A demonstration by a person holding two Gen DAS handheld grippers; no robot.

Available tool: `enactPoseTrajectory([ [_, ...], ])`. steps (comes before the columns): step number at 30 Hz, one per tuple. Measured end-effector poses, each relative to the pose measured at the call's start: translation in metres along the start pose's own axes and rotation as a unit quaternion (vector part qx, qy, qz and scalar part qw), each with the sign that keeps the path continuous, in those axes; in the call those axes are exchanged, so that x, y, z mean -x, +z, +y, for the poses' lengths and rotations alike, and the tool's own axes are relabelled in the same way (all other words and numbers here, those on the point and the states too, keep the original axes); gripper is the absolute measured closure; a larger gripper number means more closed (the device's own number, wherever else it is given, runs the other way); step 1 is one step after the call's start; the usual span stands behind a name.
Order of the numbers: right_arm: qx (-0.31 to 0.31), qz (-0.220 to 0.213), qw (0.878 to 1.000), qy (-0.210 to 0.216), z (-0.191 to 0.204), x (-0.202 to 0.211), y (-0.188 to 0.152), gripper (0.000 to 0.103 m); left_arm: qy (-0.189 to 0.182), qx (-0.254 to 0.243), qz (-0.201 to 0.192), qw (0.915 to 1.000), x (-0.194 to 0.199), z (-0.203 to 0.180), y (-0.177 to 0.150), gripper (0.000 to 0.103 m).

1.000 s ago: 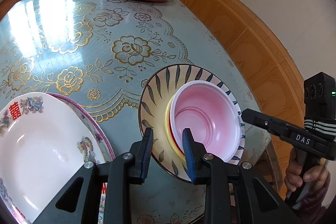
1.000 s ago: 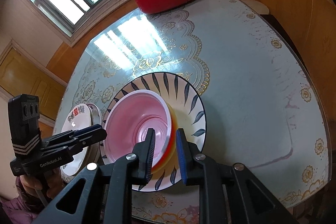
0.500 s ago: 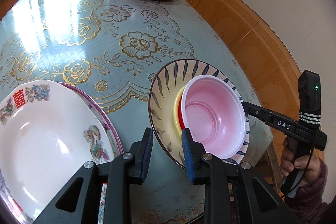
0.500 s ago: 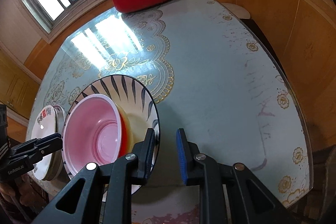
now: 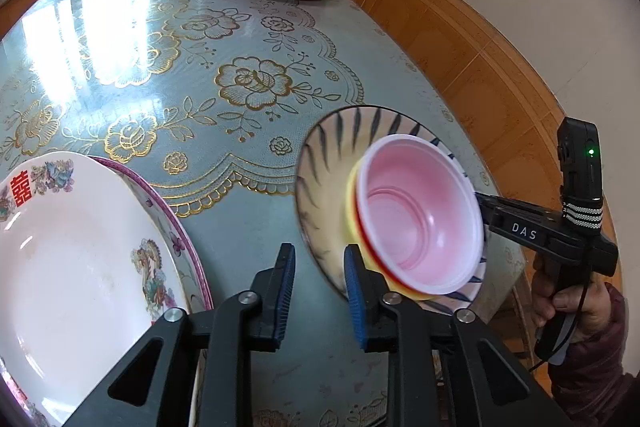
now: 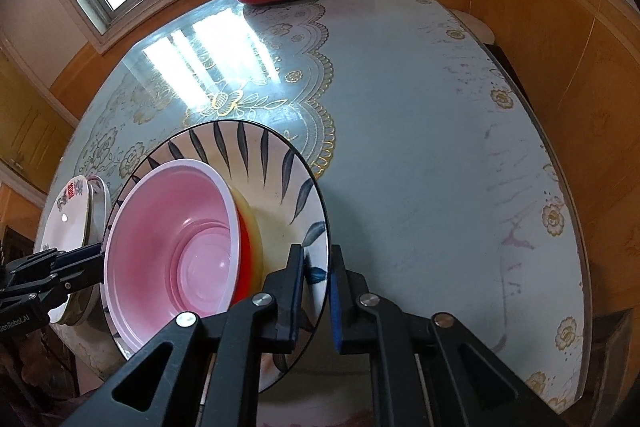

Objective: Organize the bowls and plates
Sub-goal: 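Grasp the rim of the blue-striped bowl with both tools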

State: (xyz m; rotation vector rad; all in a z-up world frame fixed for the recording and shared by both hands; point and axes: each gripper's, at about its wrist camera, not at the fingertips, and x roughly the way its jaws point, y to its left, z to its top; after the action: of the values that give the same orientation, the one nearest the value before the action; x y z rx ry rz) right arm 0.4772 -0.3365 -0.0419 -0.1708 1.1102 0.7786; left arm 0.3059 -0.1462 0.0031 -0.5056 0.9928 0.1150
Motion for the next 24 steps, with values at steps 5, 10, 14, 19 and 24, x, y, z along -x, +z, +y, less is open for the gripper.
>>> enactPoseTrajectory([
  [5, -0.013, 0.006, 1.000, 0.011, -0.012, -0.001, 0.001, 0.091, 0.015, -0.024, -0.011, 0.9995, -0.006, -0.016, 0.003, 0.082],
  [10, -0.015, 0.003, 1.000, 0.027, -0.020, -0.003, -0.001, 0.090, 0.022, -0.022, -0.004, 0.9995, -0.015, -0.019, 0.005, 0.084],
  [14, -0.014, 0.001, 0.999, 0.038, -0.023, -0.004, -0.001, 0.089, 0.022, -0.014, -0.007, 0.9996, -0.020, -0.016, 0.006, 0.086],
  [19, -0.004, -0.003, 0.999, 0.046, -0.023, -0.005, -0.002, 0.086, 0.013, -0.012, -0.006, 0.9998, -0.027, -0.017, 0.005, 0.086],
  [24, 0.004, -0.010, 0.999, 0.053, -0.024, -0.006, -0.003, 0.084, 0.008, -0.013, -0.011, 0.9998, -0.033, -0.017, 0.004, 0.086],
])
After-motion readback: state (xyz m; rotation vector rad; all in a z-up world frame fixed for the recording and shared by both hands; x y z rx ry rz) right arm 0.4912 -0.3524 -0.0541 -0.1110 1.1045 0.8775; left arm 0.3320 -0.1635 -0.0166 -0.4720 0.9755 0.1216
